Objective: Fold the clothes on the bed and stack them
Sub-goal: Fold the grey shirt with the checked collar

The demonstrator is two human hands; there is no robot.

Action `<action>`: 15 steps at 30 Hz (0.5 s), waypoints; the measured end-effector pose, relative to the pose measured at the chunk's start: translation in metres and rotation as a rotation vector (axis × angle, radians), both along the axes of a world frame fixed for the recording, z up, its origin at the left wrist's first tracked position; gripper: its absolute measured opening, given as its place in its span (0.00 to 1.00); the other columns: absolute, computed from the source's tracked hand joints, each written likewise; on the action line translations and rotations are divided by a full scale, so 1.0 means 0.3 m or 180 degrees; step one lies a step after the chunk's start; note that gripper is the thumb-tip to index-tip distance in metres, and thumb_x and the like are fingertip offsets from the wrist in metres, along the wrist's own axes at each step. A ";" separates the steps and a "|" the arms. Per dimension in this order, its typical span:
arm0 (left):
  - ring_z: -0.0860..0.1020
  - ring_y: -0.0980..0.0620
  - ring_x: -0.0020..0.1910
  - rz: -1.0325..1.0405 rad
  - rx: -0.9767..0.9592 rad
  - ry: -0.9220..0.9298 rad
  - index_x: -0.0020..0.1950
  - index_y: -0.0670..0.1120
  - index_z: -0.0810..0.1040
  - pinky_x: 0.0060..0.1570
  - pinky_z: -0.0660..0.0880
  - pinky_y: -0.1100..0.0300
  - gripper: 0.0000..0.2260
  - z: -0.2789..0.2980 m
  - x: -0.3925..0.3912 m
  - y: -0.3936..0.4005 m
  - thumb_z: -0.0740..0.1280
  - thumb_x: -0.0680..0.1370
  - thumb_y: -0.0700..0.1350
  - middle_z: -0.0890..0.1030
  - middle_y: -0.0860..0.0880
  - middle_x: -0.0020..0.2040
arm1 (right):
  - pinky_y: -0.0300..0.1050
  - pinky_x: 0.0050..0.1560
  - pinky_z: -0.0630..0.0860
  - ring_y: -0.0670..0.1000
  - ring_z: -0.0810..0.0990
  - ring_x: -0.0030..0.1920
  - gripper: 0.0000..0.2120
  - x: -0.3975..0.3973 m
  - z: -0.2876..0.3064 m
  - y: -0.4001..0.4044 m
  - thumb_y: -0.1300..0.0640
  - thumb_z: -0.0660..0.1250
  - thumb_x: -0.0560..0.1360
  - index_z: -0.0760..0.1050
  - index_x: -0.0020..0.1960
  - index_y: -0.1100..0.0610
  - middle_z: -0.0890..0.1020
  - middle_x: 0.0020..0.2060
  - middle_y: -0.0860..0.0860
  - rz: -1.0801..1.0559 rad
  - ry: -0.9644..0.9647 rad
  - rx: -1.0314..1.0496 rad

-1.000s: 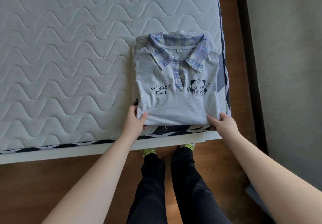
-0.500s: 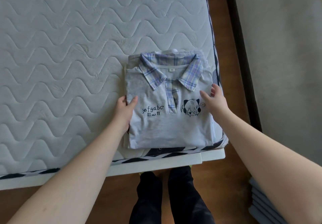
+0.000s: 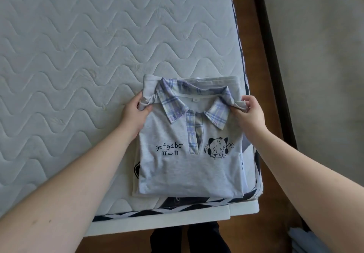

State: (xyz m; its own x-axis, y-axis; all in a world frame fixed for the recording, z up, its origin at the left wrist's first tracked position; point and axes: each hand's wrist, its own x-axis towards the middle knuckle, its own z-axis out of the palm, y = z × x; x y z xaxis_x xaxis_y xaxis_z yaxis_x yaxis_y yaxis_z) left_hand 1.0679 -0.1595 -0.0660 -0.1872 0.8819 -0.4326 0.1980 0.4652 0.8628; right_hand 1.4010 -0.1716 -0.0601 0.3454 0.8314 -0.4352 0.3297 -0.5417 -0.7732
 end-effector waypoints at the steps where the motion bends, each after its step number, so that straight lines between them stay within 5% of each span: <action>1: 0.79 0.55 0.54 0.0060 -0.0041 0.0105 0.69 0.52 0.73 0.57 0.74 0.59 0.23 -0.007 -0.001 0.006 0.69 0.77 0.35 0.81 0.51 0.58 | 0.35 0.42 0.75 0.43 0.80 0.48 0.17 0.008 -0.005 0.007 0.53 0.74 0.73 0.73 0.59 0.47 0.78 0.46 0.39 0.0018 0.0075 -0.0080; 5: 0.76 0.55 0.60 0.0354 -0.0300 -0.0191 0.73 0.48 0.66 0.59 0.72 0.61 0.29 -0.022 -0.011 0.050 0.74 0.74 0.41 0.74 0.45 0.68 | 0.34 0.47 0.75 0.41 0.78 0.52 0.30 0.001 -0.011 0.075 0.54 0.72 0.75 0.64 0.74 0.49 0.76 0.59 0.44 0.0148 0.0288 -0.0230; 8: 0.77 0.56 0.57 0.0036 -0.0188 -0.0345 0.74 0.50 0.63 0.56 0.74 0.66 0.37 -0.017 -0.005 0.100 0.77 0.70 0.38 0.74 0.46 0.66 | 0.47 0.50 0.82 0.50 0.82 0.52 0.23 -0.030 -0.007 0.134 0.55 0.72 0.74 0.71 0.67 0.49 0.81 0.55 0.47 0.0174 0.0371 -0.0158; 11: 0.77 0.52 0.61 -0.0263 0.0076 0.0149 0.73 0.52 0.66 0.64 0.73 0.59 0.36 -0.007 -0.003 0.145 0.76 0.69 0.34 0.75 0.45 0.66 | 0.58 0.49 0.82 0.55 0.83 0.47 0.07 -0.042 -0.007 0.168 0.57 0.69 0.74 0.78 0.51 0.48 0.84 0.43 0.51 0.0269 0.0136 -0.0053; 15: 0.78 0.52 0.57 -0.0240 0.0085 0.0535 0.72 0.52 0.67 0.63 0.73 0.56 0.31 -0.020 0.003 0.153 0.75 0.72 0.37 0.77 0.46 0.63 | 0.53 0.53 0.82 0.49 0.84 0.51 0.17 0.000 -0.008 0.175 0.62 0.65 0.77 0.77 0.60 0.45 0.84 0.50 0.46 0.0284 0.0706 -0.0324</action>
